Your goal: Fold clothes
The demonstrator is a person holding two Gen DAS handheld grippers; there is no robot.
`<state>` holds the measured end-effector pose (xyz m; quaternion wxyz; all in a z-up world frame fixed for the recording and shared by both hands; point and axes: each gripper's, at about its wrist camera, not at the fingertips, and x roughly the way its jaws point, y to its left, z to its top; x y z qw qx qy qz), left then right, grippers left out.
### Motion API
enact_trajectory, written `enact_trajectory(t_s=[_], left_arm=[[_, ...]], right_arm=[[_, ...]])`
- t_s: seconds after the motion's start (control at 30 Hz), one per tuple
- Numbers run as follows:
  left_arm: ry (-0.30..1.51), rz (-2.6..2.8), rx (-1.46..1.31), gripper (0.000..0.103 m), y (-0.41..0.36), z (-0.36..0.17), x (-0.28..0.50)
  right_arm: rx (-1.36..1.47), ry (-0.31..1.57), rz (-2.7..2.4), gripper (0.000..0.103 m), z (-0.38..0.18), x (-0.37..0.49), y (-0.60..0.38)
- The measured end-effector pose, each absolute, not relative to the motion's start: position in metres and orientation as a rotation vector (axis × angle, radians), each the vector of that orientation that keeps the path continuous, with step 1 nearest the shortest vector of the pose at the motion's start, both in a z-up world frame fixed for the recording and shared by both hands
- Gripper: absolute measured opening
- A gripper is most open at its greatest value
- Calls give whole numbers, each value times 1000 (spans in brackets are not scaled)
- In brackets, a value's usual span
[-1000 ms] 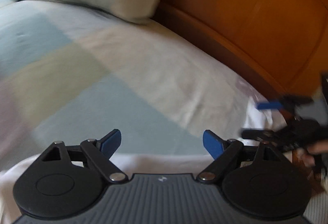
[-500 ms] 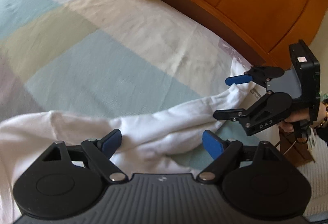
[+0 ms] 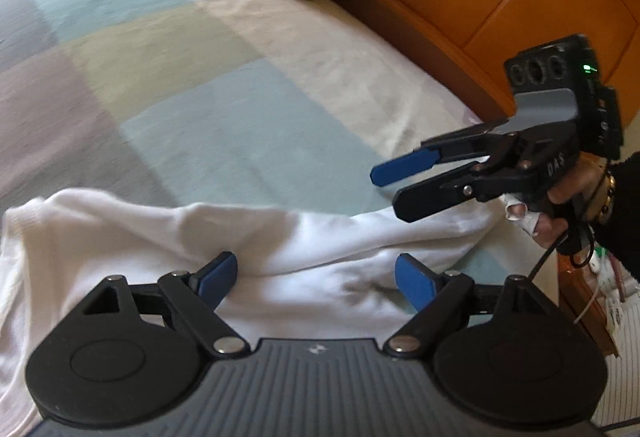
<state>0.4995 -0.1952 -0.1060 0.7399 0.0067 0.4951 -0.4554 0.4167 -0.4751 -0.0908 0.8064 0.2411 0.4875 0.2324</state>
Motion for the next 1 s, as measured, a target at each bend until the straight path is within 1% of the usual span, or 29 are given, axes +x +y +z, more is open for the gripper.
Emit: enact_trajectory(t_s=[0.07,0.27,0.43,0.57,0.73,0.87,1.0], left_arm=[[1090,-977,-15,86,-187,-110,503],[1068,-949,-62,86,-174,-110,504],[1041,-930,-109,86,-170,-103,503],[986,-984,-153,86,-177,-87,514],[960,-1080,-117,86,-216,-81,532],[999,-1172,-64,86,-250,-86,528],[1051,-1187,50,86,-259,-98,506]], right_arm=[[571,1068,540,92,-102,425,-479],[658,1079,630,92,-111,443,-481],[812,1065,661,90,-123,458,-487],[778,1035,617,88,-117,443,-483],[697,962,444,88,-85,397,-509],[635,960,337,88,-69,373,-533],[597,972,283,88,-62,365,-546]])
